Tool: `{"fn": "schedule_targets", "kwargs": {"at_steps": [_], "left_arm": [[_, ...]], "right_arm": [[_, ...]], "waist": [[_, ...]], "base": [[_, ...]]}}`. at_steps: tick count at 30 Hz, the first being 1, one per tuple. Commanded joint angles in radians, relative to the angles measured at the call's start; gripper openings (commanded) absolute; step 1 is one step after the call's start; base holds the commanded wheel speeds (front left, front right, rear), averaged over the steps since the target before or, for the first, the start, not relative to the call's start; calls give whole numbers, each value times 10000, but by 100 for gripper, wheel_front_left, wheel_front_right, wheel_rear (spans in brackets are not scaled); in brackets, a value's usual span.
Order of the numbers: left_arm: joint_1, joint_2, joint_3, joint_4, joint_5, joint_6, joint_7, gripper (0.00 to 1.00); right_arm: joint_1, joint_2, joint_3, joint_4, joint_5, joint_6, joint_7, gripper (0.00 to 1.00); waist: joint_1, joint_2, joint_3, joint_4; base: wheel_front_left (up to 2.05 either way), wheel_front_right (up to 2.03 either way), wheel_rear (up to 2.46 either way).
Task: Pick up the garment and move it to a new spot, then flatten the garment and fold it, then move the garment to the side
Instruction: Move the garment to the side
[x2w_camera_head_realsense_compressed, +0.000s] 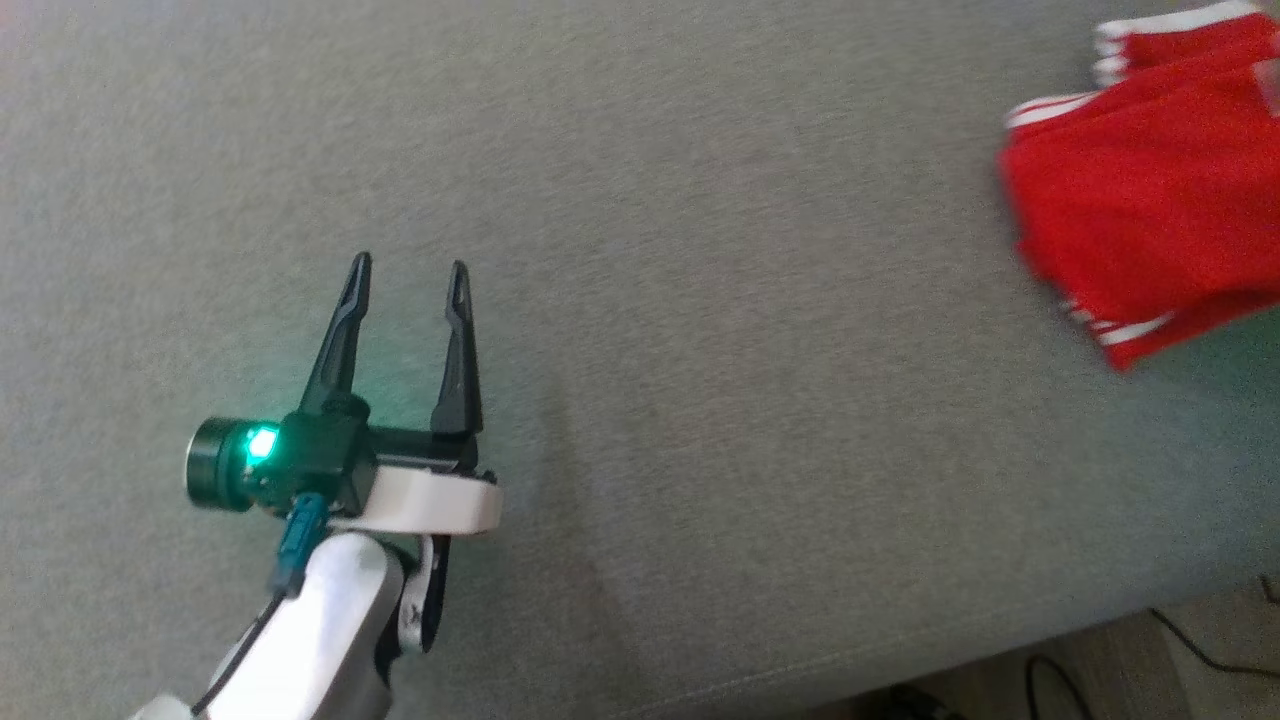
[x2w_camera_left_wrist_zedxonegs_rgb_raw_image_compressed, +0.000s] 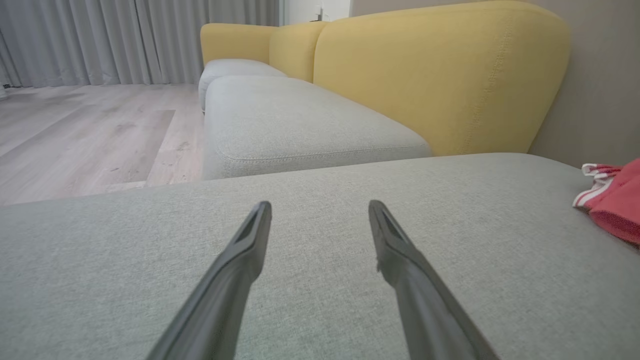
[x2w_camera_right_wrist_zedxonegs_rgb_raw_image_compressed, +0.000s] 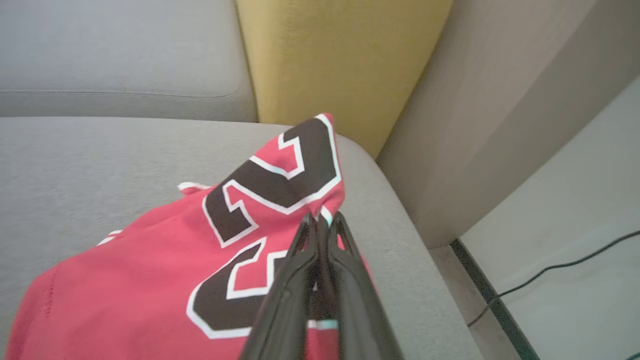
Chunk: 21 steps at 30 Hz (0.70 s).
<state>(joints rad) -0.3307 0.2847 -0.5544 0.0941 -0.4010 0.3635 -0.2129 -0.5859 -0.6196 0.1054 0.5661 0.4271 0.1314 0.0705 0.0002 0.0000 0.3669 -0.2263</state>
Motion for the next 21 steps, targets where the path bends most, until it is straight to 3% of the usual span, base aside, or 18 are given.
{"fn": "schedule_targets", "kwargs": {"at_steps": [1, 6, 8, 9, 16, 21], "left_arm": [[-429, 92, 262, -248, 145, -43, -94, 100], [-879, -76, 76, -8, 317, -199, -212, 100], [-975, -114, 41, 66, 347, -233, -241, 100], [-1015, -130, 30, 107, 353, -254, -255, 100], [-1006, -172, 119, 326, 317, -277, -366, 100], [-549, -72, 348, 436, 225, -175, -432, 100]], "right_arm": [[-78, -529, -160, -89, 52, -7, -161, 0], [-442, -1321, -1409, 1682, -109, -7, -405, 0], [-505, -1354, -1743, 2246, -170, -7, -475, 48], [-500, -1355, -1821, 2510, -260, -7, -459, 100], [-318, -1008, -2494, 3462, -998, -7, -1469, 100], [293, -174, -2831, 2921, -1590, -7, -2280, 100]], "waist": [[-2, 0, 393, 404], [-2, 0, 800, 793], [-2, 0, 838, 834], [-2, 0, 844, 851], [-2, 0, 534, 980], [-2, 0, -24, 1118]], "base": [[0, 0, 0], [0, 0, 0], [0, 0, 0], [0, 0, 0], [0, 0, 0], [0, 0, 0]]}}
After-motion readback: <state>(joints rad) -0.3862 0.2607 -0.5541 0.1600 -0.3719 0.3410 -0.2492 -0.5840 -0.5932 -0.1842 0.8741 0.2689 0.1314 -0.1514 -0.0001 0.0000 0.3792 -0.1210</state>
